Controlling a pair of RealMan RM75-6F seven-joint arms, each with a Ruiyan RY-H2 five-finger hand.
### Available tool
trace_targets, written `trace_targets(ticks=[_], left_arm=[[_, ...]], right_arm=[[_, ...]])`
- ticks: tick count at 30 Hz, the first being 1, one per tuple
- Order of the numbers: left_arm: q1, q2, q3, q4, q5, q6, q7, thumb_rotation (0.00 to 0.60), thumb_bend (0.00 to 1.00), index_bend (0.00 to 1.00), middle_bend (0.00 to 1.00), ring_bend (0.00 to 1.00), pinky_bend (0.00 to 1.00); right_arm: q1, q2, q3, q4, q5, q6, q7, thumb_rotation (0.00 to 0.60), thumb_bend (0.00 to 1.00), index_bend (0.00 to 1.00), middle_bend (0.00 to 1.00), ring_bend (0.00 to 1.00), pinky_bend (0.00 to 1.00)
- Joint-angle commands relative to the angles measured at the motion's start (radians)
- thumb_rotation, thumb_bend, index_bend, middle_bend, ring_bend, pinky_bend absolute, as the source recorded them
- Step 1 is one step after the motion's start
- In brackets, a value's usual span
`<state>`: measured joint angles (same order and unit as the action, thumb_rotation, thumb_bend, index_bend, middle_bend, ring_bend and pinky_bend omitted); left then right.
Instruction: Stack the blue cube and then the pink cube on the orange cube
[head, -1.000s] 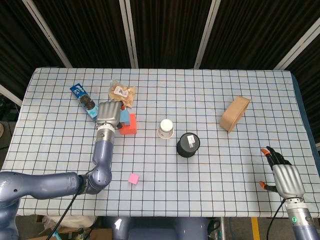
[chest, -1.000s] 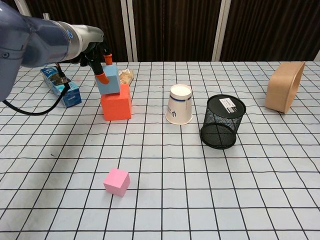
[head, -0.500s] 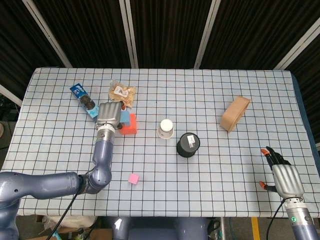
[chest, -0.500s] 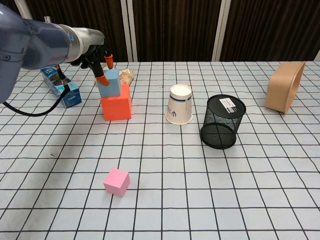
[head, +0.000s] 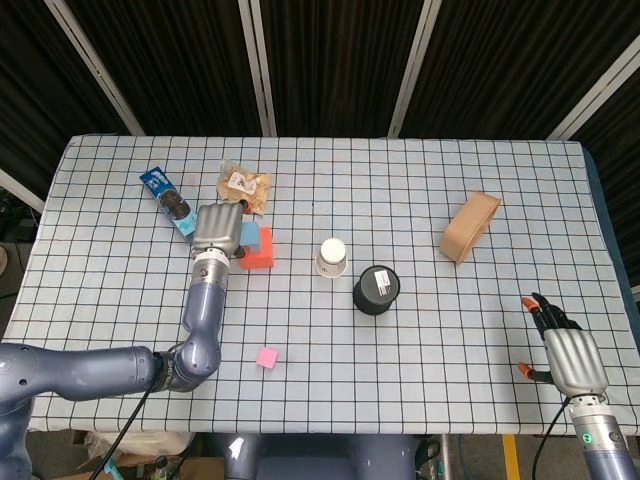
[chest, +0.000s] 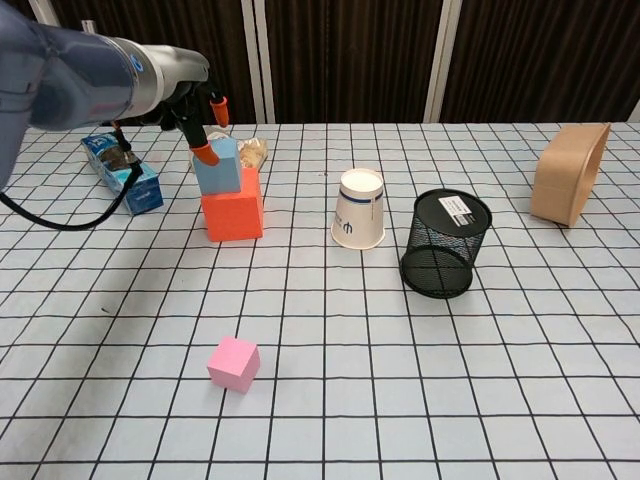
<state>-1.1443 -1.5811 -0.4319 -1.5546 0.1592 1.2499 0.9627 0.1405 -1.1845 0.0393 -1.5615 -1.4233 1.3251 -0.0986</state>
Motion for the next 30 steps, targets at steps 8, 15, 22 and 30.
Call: trace_targets(ticks=[8,15,22,30], left_arm=[[0.099,0.213,-0.023,-0.309,0.081,0.011,-0.083,0.600,0.28,0.32,0.90,0.79,0.84],[0.182,0.349,0.066,-0.483,0.158,-0.106,-0.147,0.600,0.27,0.31,0.90,0.79,0.84],[0.222,0.392,0.219,-0.598,0.232,-0.116,-0.132,0.600,0.27,0.32,0.90,0.79,0.84],[0.218,0.273,0.327,-0.574,0.263,-0.028,-0.076,0.600,0.27,0.34,0.90,0.79,0.84]], right_arm=[[0.000,0.004,-0.004,-0.011,-0.005,0.001,-0.002,0.600,0.10,0.12,0.10,0.17,0.37],[-0.002,0.006,-0.005,-0.013,-0.008,0.004,0.001,0.600,0.10,0.12,0.10,0.17,0.37],[0.003,0.001,-0.007,-0.013,-0.002,-0.009,-0.012,0.600,0.10,0.12,0.10,0.17,0.37],[0.004,0.002,-0.009,-0.016,-0.004,-0.011,-0.012,0.600,0.10,0.12,0.10,0.17,0.37]])
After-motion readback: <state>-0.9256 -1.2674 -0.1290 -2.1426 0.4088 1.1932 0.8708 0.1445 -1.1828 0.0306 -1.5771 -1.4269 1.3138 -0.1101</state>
